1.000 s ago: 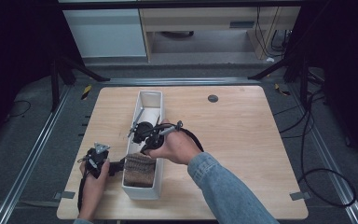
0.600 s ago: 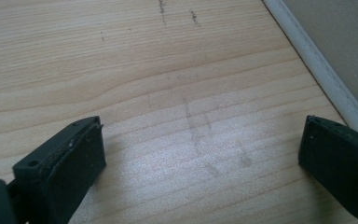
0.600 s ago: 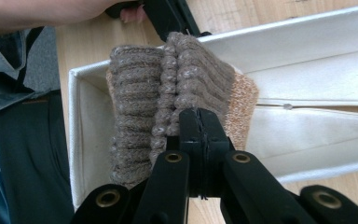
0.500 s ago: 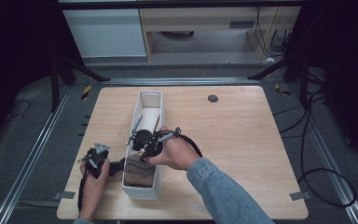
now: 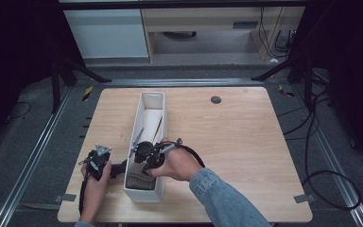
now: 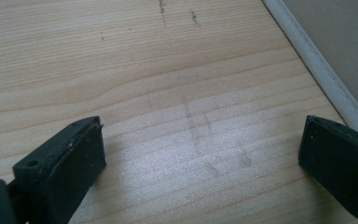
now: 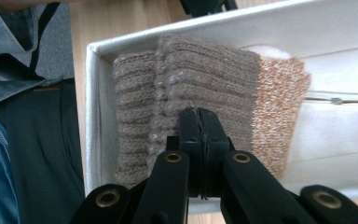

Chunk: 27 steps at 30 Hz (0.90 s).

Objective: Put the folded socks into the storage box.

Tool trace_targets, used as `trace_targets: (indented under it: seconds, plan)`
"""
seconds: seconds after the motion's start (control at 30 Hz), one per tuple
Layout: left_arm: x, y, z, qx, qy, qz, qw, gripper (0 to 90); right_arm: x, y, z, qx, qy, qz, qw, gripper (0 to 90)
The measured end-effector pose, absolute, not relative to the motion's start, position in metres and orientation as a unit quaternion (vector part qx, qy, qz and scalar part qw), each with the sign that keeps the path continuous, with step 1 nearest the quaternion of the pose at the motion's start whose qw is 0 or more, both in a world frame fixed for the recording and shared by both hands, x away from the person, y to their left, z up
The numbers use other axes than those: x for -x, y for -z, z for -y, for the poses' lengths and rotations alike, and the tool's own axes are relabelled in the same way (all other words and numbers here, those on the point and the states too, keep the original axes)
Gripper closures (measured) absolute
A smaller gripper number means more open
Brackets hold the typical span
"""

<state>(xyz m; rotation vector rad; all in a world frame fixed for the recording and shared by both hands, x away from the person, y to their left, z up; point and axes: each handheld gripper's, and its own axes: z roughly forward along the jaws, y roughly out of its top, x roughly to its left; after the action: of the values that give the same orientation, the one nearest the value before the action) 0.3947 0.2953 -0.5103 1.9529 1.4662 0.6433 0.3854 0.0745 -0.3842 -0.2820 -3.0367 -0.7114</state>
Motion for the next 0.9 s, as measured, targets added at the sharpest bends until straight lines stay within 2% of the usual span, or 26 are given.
trace_targets:
  seconds: [0.9]
  plan:
    - [-0.395,0.51,-0.295,-0.736,-0.243,-0.553,0.304,0.0,-0.378,0.411,-0.075,0.092,0.231,0.969,-0.001,90.0]
